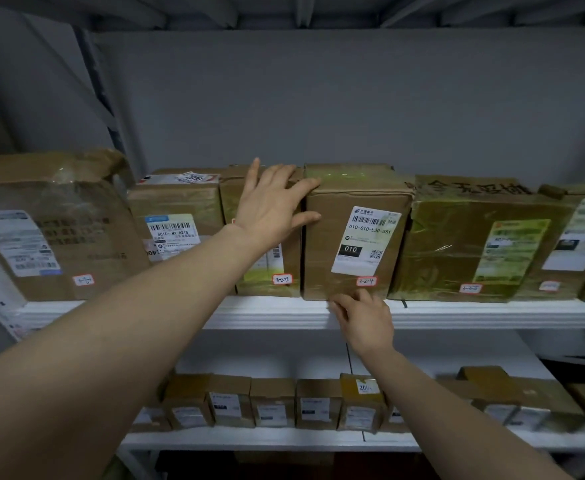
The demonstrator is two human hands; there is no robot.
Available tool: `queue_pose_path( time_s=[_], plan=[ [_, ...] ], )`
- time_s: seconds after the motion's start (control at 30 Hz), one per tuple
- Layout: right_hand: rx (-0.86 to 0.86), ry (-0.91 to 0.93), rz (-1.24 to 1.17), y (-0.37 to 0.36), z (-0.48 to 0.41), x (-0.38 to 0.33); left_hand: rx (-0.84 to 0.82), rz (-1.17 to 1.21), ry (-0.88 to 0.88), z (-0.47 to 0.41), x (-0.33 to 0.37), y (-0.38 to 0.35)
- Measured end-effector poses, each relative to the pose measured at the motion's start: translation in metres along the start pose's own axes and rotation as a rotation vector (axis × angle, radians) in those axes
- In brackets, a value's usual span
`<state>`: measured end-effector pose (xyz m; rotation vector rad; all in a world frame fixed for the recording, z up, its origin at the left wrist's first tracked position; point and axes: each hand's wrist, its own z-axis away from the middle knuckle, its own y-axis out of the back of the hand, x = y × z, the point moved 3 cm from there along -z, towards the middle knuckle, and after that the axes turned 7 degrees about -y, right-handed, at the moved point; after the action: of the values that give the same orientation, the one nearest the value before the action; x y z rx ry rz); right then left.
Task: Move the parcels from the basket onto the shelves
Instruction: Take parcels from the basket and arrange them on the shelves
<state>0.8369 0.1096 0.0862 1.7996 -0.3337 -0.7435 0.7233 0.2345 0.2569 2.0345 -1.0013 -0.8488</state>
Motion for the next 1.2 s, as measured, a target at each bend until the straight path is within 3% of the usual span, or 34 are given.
queue_pose_path(
  time_s=[0.47, 0.67, 0.9, 1.03, 1.2],
  plan=[
    [-0.042, 0.012, -0.016, -0.002, -0.014, 0.0, -0.004, -0.043, 0.035, -0.004, 0.003, -0.002],
    [0.127, 0.08, -0.215, 0.019, -0.001, 0.02, -0.011, -0.055, 0.044, -0.006, 0.014, 0.006],
    [0.359, -0.131, -0.457, 0.066, 0.015, 0.103, 0.26, 0.034, -0.276, -0.009, 0.118, -0.004],
    [0.396, -0.271, -0.502, 0.082, 0.02, 0.153, 0.24, 0.044, -0.504, 0.0, 0.184, -0.037],
    [0.365, -0.449, -0.585, 0.093, 0.026, 0.196, 0.148, -0.078, -0.503, -0.01, 0.23, -0.06]
  ],
)
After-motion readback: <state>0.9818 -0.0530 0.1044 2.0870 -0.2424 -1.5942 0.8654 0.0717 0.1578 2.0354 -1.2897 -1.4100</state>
